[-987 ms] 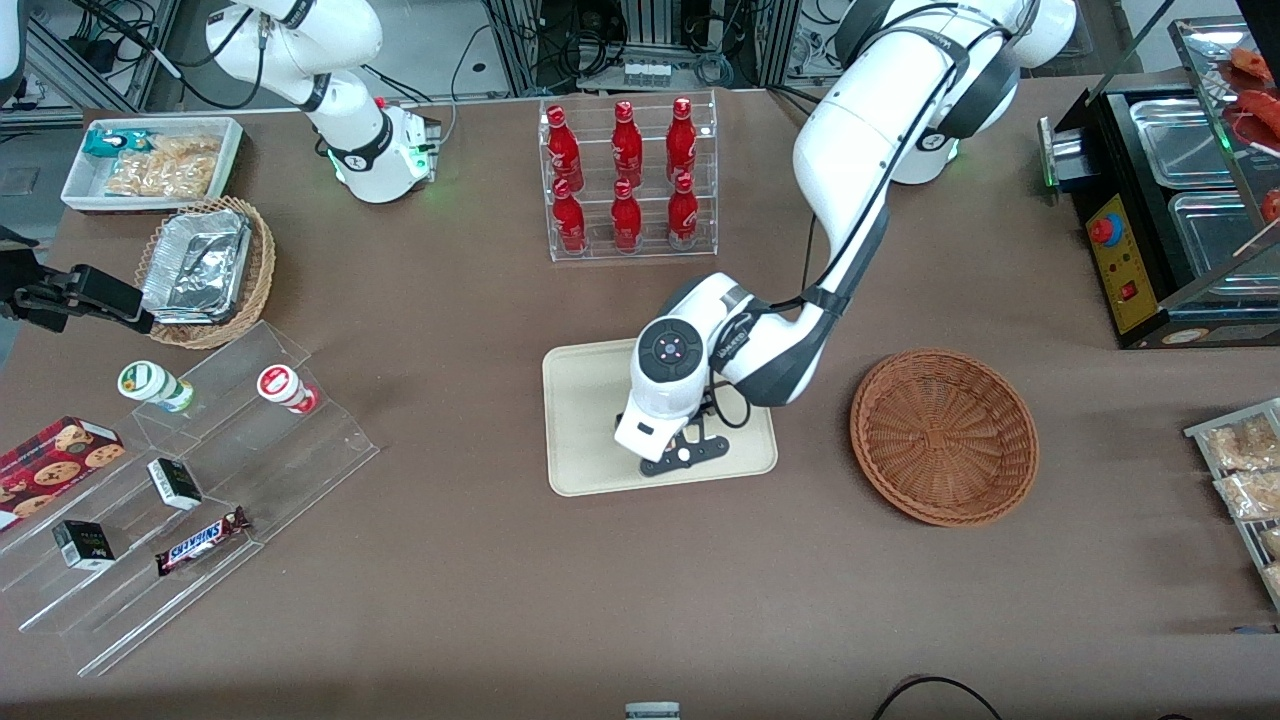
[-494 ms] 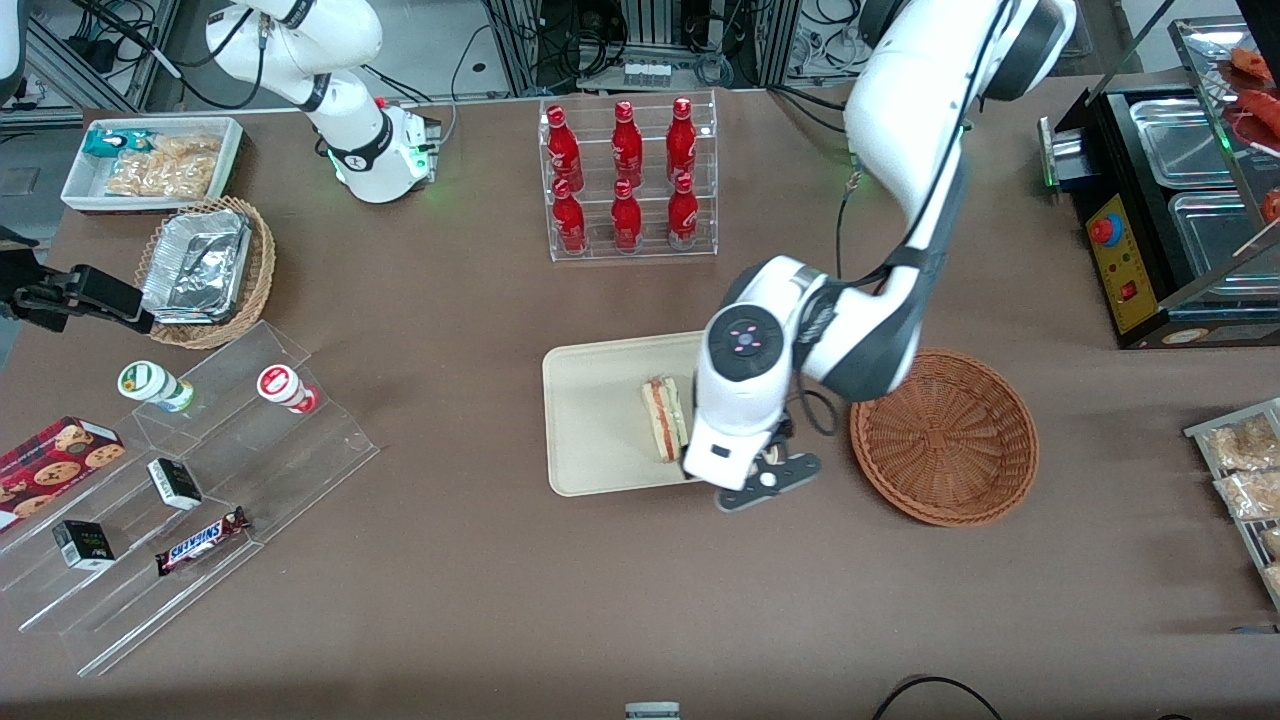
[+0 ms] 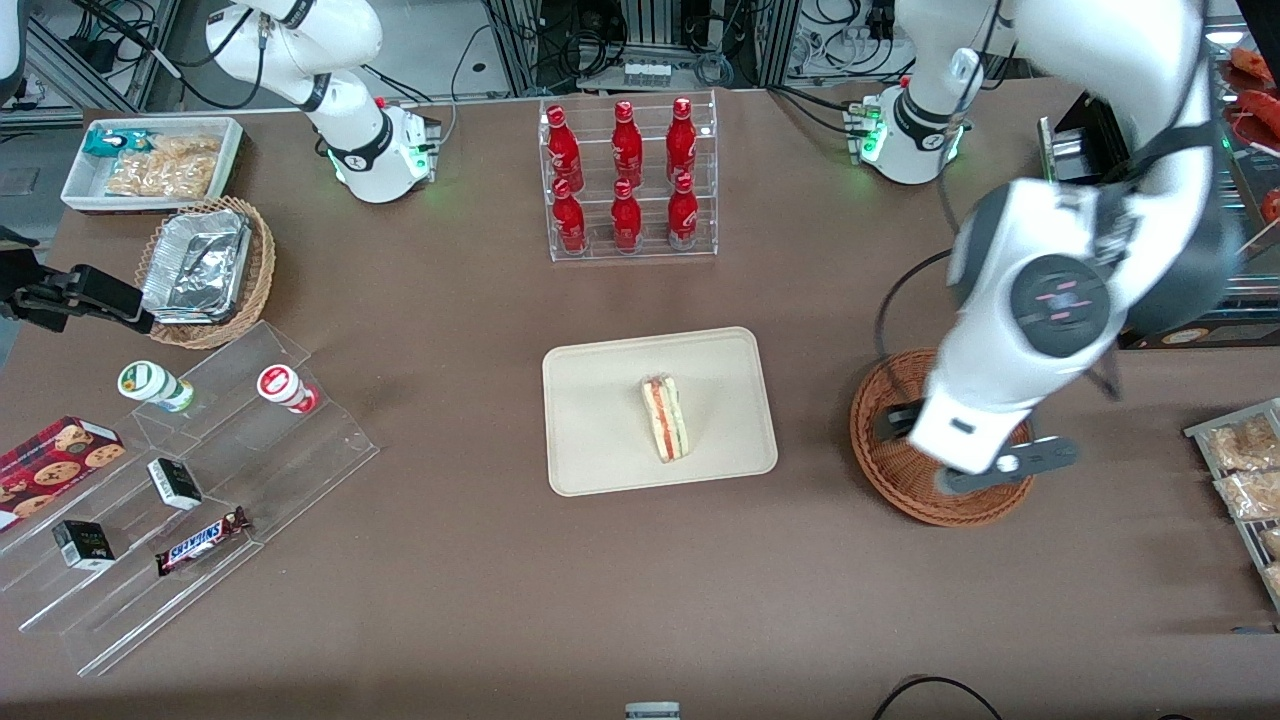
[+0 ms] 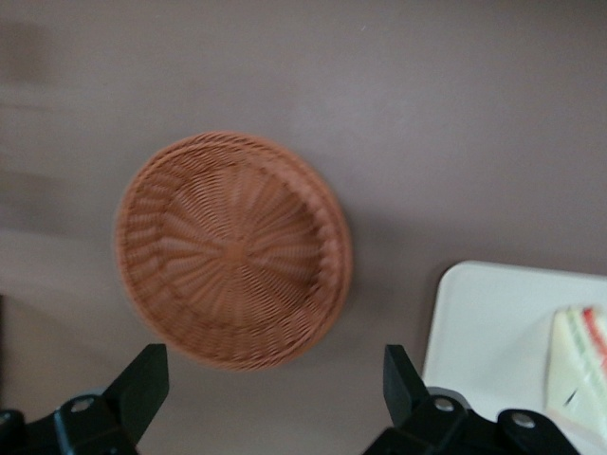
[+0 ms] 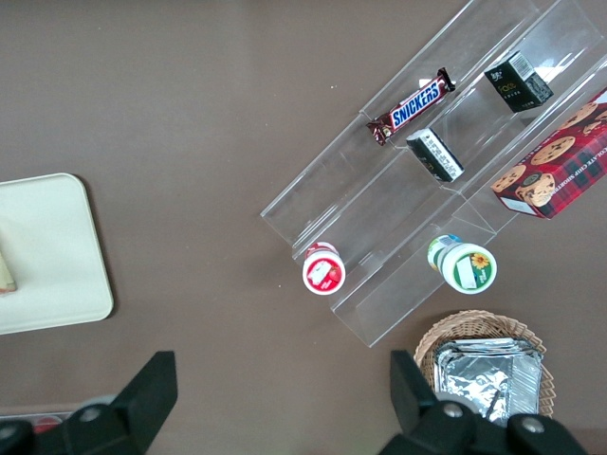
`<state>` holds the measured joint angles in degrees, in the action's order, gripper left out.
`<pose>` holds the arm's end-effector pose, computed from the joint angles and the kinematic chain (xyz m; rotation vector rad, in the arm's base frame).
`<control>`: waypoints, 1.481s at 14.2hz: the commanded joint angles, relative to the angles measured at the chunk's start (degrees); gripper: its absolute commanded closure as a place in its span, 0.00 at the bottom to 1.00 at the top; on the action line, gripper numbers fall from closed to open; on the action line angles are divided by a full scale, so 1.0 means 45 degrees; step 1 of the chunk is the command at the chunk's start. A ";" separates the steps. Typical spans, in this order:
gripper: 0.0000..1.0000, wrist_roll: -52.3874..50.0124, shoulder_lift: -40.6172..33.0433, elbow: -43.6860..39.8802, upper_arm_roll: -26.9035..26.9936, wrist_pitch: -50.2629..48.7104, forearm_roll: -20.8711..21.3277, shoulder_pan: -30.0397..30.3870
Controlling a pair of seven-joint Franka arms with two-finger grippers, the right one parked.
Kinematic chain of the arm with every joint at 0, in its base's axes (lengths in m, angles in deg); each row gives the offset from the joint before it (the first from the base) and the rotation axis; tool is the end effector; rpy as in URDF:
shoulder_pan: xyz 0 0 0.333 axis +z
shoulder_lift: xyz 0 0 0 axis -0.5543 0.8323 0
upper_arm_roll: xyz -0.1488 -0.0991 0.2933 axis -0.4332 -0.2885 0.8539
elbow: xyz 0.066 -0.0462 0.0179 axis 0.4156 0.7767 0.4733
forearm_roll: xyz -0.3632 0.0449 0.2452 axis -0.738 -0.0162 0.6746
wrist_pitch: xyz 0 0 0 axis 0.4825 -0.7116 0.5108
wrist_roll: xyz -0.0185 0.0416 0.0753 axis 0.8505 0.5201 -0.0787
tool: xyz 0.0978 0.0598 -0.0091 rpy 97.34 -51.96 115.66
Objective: Place sandwich from basket to tray
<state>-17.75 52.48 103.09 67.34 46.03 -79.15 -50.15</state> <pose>0.6947 -0.1753 0.5191 -3.0089 -0.2542 0.1014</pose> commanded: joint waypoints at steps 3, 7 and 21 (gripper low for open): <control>0.00 0.2663 -0.1800 0.0653 -0.0117 -0.2026 -0.0221 0.1067; 0.00 0.2998 -0.3204 0.1411 -0.0078 -0.2950 -0.0123 0.1301; 0.00 0.4757 -0.3345 0.1279 -0.0349 -0.2929 -0.0337 0.2975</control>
<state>2.85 37.24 109.77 66.98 32.77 -79.81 -39.61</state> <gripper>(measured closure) 0.000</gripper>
